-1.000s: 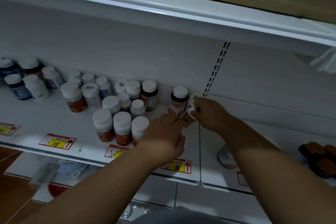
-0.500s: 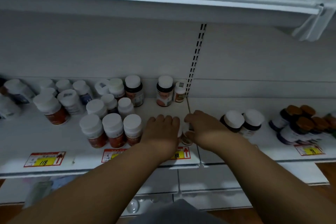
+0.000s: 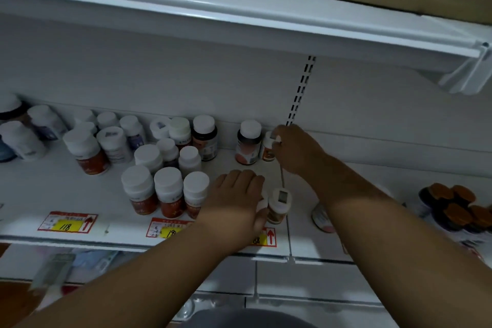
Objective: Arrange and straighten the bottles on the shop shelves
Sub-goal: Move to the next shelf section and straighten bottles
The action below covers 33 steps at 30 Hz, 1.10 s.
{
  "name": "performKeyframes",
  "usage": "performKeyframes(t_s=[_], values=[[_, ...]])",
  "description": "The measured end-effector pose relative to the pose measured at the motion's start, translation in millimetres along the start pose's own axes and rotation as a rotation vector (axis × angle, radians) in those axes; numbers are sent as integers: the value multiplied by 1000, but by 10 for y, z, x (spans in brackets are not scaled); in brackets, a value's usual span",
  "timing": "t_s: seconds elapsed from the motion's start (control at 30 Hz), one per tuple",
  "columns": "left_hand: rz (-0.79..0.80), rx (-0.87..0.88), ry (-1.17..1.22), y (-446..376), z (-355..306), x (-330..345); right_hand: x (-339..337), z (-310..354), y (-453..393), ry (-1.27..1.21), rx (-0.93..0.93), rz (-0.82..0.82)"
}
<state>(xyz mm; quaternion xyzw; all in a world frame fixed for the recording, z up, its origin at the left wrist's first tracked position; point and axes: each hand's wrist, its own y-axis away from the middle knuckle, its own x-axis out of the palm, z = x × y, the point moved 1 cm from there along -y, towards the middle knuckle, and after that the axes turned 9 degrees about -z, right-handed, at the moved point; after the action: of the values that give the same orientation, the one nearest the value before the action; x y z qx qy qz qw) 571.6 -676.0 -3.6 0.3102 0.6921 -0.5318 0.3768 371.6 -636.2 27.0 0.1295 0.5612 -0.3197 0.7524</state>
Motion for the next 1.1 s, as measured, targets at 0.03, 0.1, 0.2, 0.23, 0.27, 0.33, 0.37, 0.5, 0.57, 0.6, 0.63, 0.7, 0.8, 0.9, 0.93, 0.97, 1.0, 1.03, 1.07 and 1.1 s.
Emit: performKeyframes(t_s=[0.03,0.1,0.2,0.23,0.27,0.33,0.37,0.5,0.57,0.6,0.63,0.7,0.8,0.9,0.93,0.97,1.0,1.03,1.07,1.1], values=[[-44,-5,13,31,-1,-36,54,13,-121,11,-12,23],[-64,-6,5,104,7,-91,171,21,-272,24,-39,57],[6,-39,-47,215,21,-129,314,-24,-325,41,-16,41],[34,-51,-68,234,13,-135,339,-50,-328,60,-2,21],[61,-59,-89,249,-1,-138,361,-67,-330,95,2,3],[104,-72,-113,251,-38,-153,369,-85,-344,145,4,-22],[119,-79,-112,253,-51,-167,371,-82,-354,125,-3,-22],[185,-77,-93,280,-47,-211,321,-96,-357,62,-57,10],[190,-70,-73,300,-15,-229,256,-110,-294,55,-47,-30],[189,-65,-56,310,3,-239,225,-103,-236,30,-42,-56],[189,-58,-39,319,23,-246,198,-81,-166,-4,-42,-67],[188,-45,-18,328,62,-250,147,42,-21,-72,-89,-24],[194,-22,-7,331,92,-253,140,328,144,-175,-190,74],[192,-5,-4,325,98,-266,196,551,197,-197,-238,142],[190,0,2,325,103,-264,215,590,203,-186,-248,174],[189,2,8,326,110,-263,231,612,203,-173,-258,208],[187,4,9,329,118,-262,240,627,205,-159,-271,236],[186,8,6,331,126,-259,245,638,205,-145,-285,253],[186,12,2,332,132,-256,248,648,204,-132,-298,260],[187,13,1,333,136,-253,254,657,201,-117,-313,261]])
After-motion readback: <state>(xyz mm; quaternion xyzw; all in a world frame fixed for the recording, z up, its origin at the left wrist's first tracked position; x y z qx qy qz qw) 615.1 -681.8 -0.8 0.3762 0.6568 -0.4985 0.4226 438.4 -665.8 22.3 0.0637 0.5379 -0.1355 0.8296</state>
